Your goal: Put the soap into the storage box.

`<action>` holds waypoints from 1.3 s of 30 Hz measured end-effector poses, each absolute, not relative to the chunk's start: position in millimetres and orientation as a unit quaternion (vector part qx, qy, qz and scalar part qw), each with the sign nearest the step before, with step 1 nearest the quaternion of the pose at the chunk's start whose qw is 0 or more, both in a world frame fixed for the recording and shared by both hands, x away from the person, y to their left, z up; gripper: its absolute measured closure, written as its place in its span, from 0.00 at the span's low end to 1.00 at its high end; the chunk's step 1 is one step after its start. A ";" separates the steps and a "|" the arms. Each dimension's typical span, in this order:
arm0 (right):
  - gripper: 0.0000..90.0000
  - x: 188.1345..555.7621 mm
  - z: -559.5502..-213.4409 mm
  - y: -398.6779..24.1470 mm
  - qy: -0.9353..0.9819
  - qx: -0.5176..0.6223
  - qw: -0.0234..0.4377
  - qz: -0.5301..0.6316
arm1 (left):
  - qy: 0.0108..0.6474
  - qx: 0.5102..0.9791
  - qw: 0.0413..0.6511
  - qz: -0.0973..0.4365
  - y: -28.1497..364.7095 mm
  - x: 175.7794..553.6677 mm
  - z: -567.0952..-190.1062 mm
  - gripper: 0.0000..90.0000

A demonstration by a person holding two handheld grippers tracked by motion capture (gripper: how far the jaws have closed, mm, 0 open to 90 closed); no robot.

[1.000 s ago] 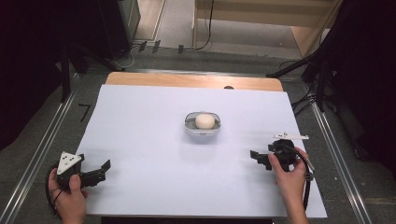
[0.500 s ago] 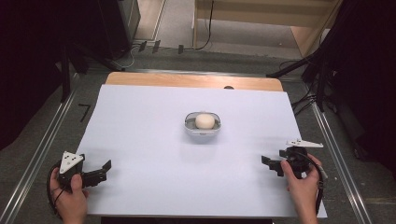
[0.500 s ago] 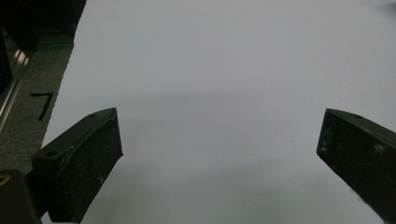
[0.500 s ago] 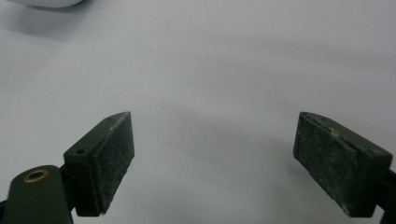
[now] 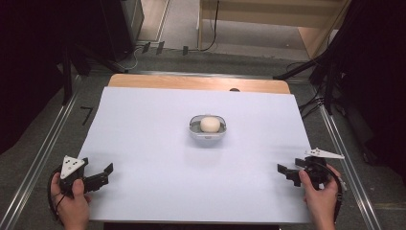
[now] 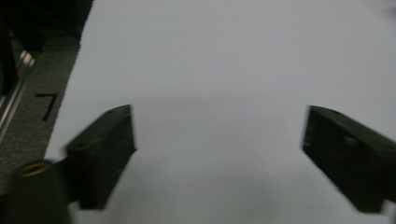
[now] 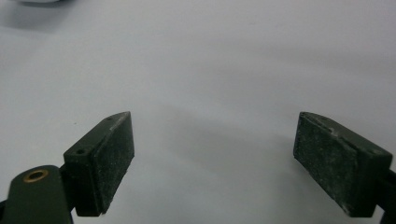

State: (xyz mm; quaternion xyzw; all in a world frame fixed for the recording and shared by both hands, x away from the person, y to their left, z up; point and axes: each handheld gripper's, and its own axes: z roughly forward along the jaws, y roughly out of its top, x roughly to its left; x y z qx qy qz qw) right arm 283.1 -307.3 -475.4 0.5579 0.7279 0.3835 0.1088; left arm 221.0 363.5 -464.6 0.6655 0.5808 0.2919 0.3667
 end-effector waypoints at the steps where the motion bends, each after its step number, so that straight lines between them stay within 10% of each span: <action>1: 0.15 281.8 -475.2 -309.8 0.726 0.560 0.109 0.385 | 0.580 0.666 0.368 0.291 363.4 221.0 -464.6 0.17; 39: 0.15 240.7 -487.8 -374.2 0.691 0.565 0.144 0.427 | 0.593 0.637 0.369 0.325 363.4 214.6 -463.4 0.00</action>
